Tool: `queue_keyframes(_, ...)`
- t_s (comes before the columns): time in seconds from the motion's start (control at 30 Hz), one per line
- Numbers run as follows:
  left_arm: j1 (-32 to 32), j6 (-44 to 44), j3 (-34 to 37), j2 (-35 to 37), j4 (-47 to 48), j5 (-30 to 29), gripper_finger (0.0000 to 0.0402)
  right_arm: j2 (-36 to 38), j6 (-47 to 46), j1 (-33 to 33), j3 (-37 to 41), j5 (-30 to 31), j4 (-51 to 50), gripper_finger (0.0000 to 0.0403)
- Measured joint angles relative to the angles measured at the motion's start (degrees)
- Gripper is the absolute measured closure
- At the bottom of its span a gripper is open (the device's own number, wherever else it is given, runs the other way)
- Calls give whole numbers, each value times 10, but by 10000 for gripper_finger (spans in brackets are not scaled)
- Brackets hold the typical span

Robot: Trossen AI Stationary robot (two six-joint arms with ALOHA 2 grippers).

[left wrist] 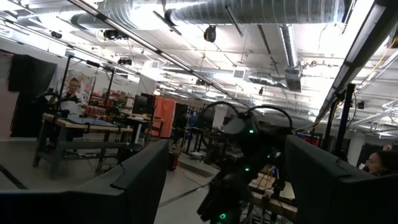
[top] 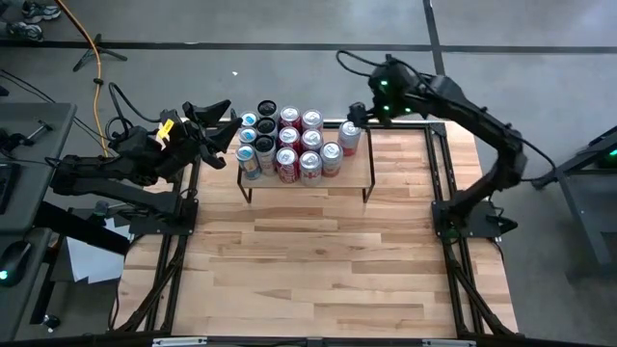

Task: Place canned beverage on shelf
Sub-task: Put the pink-white soda can aligned with the other pink-white soda can on the shelf

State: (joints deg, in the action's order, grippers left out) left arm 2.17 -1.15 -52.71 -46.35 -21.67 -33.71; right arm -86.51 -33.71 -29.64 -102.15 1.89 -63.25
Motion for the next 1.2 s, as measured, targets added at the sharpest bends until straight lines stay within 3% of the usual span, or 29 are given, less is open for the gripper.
queue_keyframes(0.23, 0, -1, 0, 0, 8, 0, 145, -92, -49, 38, -80, 69, -76, 25)
queue_keyframes(0.53, 0, -2, 0, 0, 45, 0, 145, -138, -106, 66, -84, 130, -110, 25)
queue_keyframes(0.73, 0, -15, 0, 1, 45, 0, 145, -146, -121, 66, -84, 135, -125, 25)
queue_keyframes(0.87, 0, -20, 0, 2, 44, 0, 145, -147, -108, 69, -83, 144, -130, 29)
queue_keyframes(1.0, 0, -21, 0, 5, 43, 0, 145, -147, -69, 69, -83, 144, -136, 69)
queue_keyframes(1.1, 0, -21, 0, 6, 45, -4, 145, -147, -5, 67, -84, 139, -132, 120)
queue_keyframes(1.2, 0, -20, 0, 7, 44, -16, 145, -146, 86, 61, -84, 124, -125, 128)
